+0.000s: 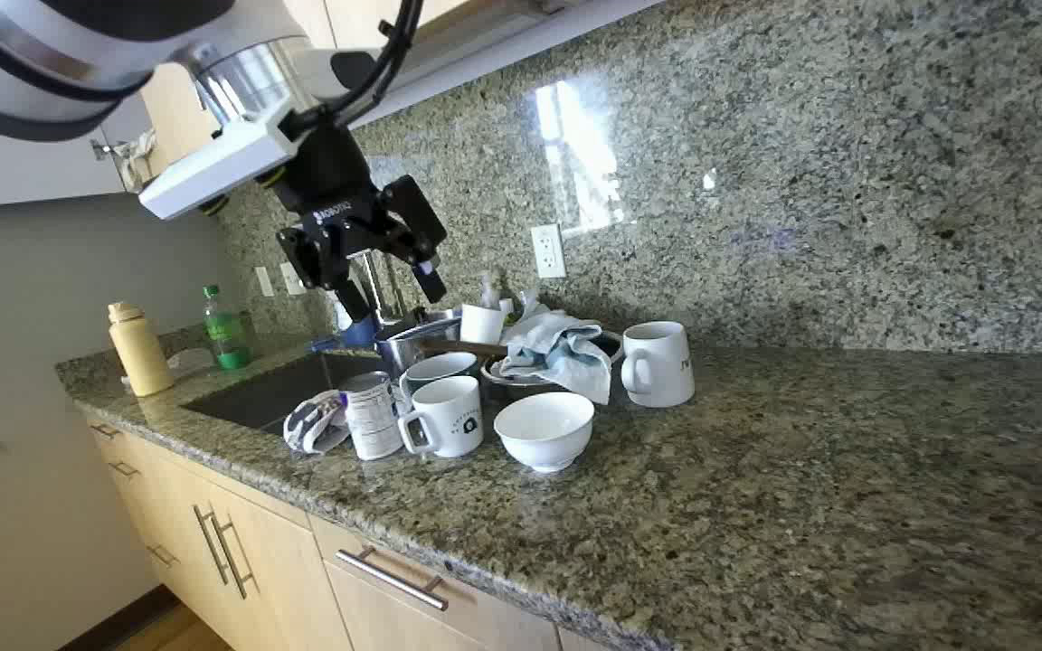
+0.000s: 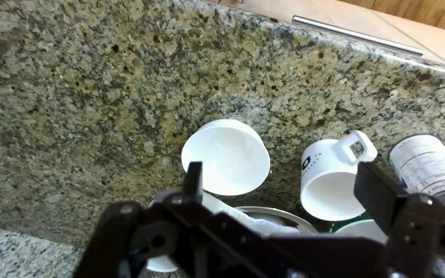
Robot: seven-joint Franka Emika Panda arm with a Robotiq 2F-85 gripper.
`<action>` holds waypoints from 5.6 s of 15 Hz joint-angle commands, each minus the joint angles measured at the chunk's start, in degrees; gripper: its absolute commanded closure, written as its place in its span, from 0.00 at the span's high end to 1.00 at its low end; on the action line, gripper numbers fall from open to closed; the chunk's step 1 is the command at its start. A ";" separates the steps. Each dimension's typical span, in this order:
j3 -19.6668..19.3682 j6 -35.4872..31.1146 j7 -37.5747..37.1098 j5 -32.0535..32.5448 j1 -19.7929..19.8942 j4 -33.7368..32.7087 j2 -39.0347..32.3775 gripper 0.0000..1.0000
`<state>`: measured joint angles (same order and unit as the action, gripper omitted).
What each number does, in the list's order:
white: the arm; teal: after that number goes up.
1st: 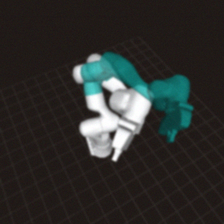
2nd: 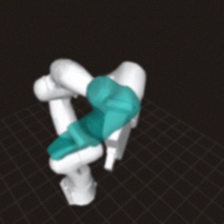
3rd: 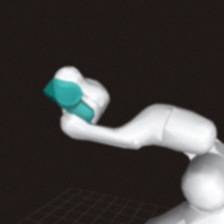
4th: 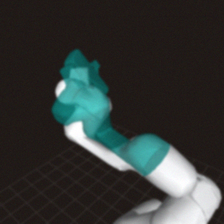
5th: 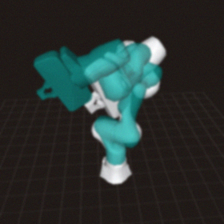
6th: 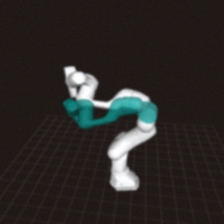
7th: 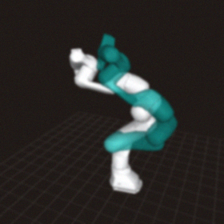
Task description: Use the towel to wipe in the white bowl
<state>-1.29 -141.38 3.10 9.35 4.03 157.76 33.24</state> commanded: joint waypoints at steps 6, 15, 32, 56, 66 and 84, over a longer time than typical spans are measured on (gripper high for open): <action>0.06 0.12 0.04 -0.07 0.03 -0.06 0.02 1.00; 3.64 -3.19 -2.94 -4.17 -4.87 -7.19 -10.65 1.00; 12.24 -2.65 2.11 -5.65 -14.75 -47.50 -50.02 1.00; 15.69 4.61 3.67 -10.18 -16.42 -55.39 -63.46 1.00; 15.85 1.09 2.38 -10.40 -17.47 -50.42 -64.65 1.00; 11.76 -6.23 -5.33 -7.52 -21.55 -49.22 -66.26 0.34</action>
<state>11.86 -145.92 0.47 0.99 -16.54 107.32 -34.41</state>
